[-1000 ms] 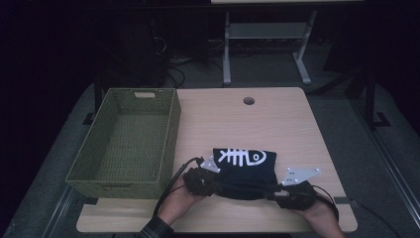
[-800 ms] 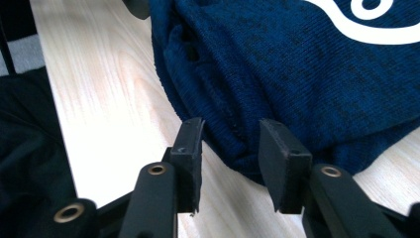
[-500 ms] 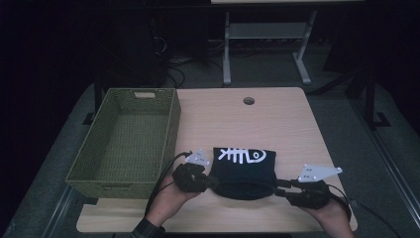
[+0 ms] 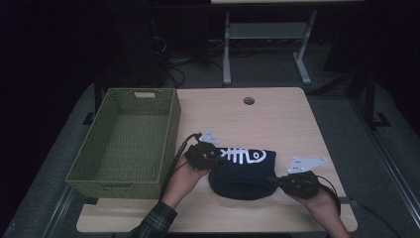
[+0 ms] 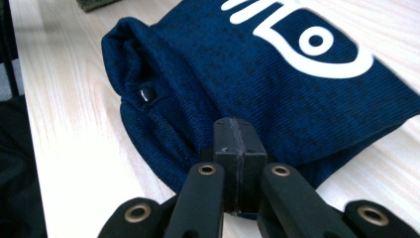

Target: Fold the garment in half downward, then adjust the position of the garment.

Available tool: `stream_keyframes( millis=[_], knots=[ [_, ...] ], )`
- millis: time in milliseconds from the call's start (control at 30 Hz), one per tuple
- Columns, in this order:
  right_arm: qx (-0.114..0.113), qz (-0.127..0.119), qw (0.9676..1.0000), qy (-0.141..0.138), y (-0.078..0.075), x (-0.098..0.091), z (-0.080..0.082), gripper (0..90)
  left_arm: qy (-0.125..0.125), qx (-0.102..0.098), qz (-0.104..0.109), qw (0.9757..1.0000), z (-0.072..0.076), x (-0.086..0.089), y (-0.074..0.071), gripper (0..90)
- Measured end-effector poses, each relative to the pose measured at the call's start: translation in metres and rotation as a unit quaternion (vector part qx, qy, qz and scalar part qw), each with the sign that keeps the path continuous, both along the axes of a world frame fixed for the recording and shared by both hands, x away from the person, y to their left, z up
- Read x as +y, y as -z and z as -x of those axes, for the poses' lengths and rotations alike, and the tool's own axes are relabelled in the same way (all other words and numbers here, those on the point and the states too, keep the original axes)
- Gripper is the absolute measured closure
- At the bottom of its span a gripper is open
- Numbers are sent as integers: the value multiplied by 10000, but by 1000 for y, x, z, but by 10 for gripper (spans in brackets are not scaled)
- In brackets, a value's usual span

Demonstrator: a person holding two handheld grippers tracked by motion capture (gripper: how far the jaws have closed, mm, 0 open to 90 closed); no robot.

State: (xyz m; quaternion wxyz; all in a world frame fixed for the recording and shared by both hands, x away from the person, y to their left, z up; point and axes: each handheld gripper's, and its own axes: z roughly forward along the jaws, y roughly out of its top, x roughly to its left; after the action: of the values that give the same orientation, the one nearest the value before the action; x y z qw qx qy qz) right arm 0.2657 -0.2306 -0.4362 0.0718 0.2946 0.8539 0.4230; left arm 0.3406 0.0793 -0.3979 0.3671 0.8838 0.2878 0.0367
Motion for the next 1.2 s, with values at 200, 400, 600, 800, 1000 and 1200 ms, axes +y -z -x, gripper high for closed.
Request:
stream_keyframes(
  millis=[200,400,600,800,1000,1200],
  knots=[
    [37,98,9998,-148,7,6,5,898,-143,103,-218,9996,-20,-10,15,900],
    [66,205,9992,-334,16,19,9,899,-200,188,-355,9990,-34,-18,32,900],
    [25,183,9982,-577,22,36,14,900,-168,219,-436,9987,-45,-26,41,900],
    [-56,226,9971,-728,24,46,17,900,-83,126,-545,9984,-48,-33,42,900],
    [-136,193,9975,-662,21,44,18,858,-104,151,-398,9990,-42,-27,33,881],
    [-348,114,9989,-290,10,32,18,729,-161,141,-284,9994,-29,-13,20,779]
  ],
)
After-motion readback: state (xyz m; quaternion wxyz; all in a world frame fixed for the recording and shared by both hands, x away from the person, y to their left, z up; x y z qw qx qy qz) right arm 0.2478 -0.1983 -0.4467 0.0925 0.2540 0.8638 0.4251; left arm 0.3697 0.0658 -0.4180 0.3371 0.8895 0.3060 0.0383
